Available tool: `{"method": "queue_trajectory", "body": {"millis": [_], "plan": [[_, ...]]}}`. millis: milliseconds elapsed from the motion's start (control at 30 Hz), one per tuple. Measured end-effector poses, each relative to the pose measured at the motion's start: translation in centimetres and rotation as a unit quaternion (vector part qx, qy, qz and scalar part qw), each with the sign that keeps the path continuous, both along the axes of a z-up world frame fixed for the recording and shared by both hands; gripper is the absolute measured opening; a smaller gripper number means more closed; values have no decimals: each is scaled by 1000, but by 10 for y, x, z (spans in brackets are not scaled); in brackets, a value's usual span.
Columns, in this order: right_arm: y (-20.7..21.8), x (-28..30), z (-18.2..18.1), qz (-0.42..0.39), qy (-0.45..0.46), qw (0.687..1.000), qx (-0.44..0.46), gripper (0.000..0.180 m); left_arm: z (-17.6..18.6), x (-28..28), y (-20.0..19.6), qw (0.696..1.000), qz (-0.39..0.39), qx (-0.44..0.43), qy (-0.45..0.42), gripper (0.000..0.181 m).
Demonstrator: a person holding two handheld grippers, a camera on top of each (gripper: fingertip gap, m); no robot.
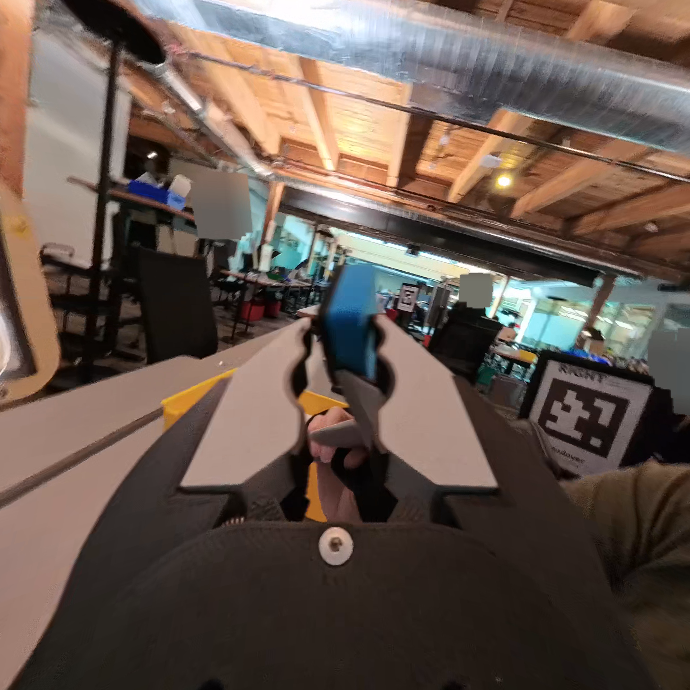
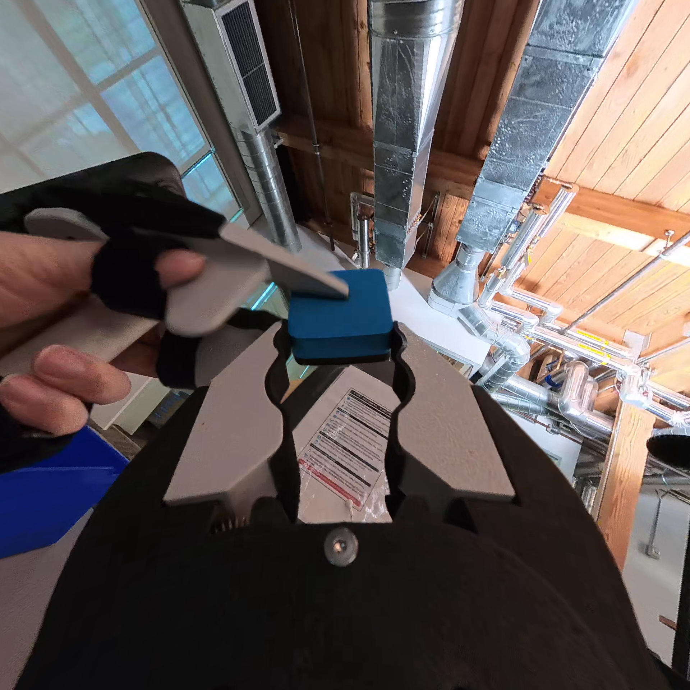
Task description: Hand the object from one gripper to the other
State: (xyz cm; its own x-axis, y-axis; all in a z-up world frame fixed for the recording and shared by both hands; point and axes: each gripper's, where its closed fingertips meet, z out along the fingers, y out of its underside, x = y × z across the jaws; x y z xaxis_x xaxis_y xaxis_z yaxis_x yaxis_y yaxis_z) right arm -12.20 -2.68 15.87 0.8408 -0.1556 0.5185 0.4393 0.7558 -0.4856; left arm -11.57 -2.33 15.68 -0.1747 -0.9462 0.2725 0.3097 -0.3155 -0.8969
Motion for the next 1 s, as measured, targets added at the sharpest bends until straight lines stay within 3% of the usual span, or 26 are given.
{"method": "queue_trajectory", "body": {"millis": [100,167,267,333,400,467,500,633,767,967,1000], "plan": [[5,-3,-3,19,2,1000,-17,58,1,-4,-2,999,14,43,17,21],[19,-2,-9,11,-6,999,-45,75,8,-18,7,994,61,86,21,20],[39,-14,-29,4,-94,991,-92,73,13,-44,25,964,172,194,56,20],[45,-34,-53,33,-206,967,-143,65,5,-57,30,911,237,319,111,20],[44,-44,-78,76,-284,932,-213,60,-13,-65,39,826,295,445,181,20],[43,-39,-79,89,-286,918,-259,65,-31,-69,45,750,318,531,233,20],[39,-38,-78,101,-292,911,-272,65,-42,-68,45,733,306,551,255,20],[26,-33,-81,100,-324,882,-327,63,-75,-53,34,735,223,564,304,20],[25,-24,-91,53,-362,860,-356,43,-94,-42,30,697,202,596,343,19],[32,-20,-111,10,-398,832,-385,31,-113,-26,23,675,176,607,381,20],[33,-19,-116,3,-409,825,-390,22,-114,-24,22,676,173,605,383,20]]}}
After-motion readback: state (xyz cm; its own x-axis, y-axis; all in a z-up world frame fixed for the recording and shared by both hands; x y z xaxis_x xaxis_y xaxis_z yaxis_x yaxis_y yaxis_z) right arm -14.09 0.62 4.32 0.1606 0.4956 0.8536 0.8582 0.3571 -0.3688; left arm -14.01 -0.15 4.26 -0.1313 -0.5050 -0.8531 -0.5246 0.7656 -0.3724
